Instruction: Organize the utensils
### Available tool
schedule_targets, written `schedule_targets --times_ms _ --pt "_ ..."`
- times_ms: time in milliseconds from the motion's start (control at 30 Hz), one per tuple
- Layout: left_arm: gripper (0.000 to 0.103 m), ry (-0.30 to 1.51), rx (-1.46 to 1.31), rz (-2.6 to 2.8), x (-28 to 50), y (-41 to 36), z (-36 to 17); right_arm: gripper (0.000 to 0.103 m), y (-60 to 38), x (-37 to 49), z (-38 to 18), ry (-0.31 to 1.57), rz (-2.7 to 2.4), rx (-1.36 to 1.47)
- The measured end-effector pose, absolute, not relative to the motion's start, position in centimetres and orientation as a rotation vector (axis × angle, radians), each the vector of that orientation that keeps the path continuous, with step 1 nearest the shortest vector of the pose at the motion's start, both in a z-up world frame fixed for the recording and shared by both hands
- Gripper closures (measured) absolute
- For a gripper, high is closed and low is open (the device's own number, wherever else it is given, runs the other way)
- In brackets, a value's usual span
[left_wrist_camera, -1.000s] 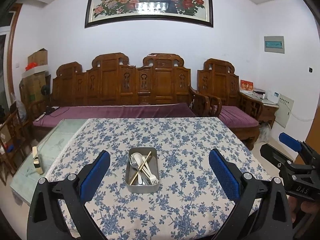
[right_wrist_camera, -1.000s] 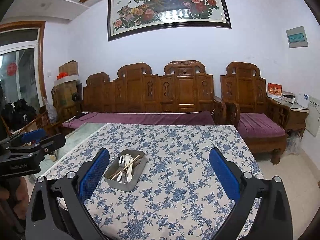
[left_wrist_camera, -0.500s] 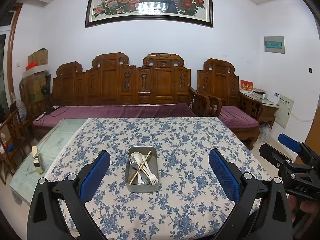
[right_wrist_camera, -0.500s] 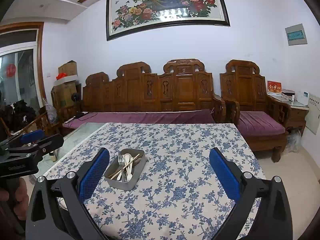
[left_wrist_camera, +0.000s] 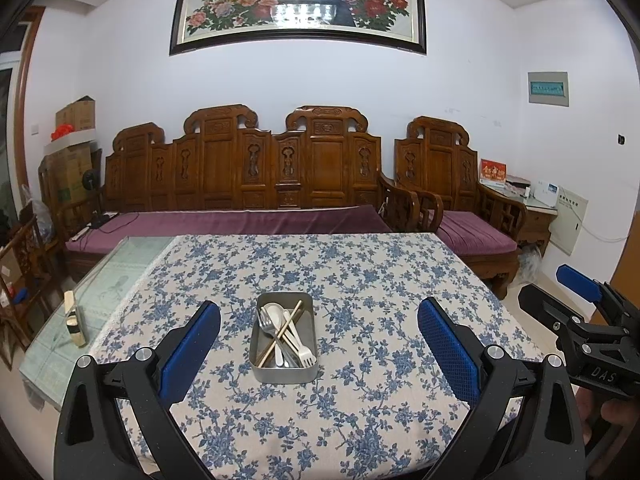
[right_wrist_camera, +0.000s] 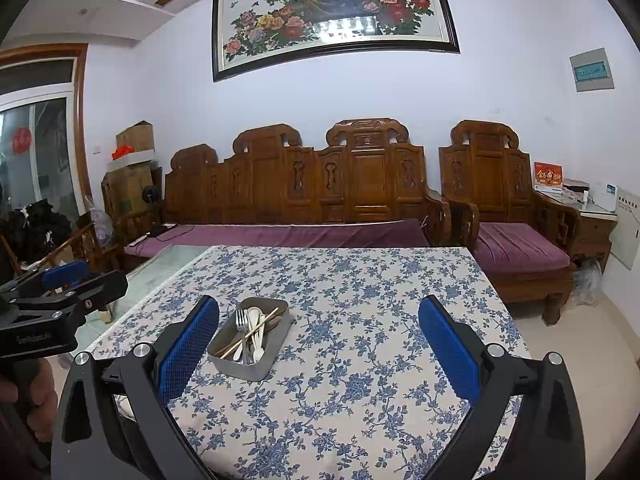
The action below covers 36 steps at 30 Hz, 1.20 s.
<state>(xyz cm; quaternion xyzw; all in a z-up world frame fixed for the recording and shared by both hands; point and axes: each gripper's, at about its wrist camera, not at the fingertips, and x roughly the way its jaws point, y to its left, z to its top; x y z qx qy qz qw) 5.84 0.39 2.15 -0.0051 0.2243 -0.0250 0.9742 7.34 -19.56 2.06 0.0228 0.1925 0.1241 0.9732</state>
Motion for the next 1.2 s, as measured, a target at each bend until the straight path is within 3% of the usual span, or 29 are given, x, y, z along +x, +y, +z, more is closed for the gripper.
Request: schedule_targets --times_ms 1200 --pt "0.008 0.444 -0.002 -0.057 5.57 0.05 1.98 0.003 -19.6 7.35 2.03 0.389 0.251 0.046"
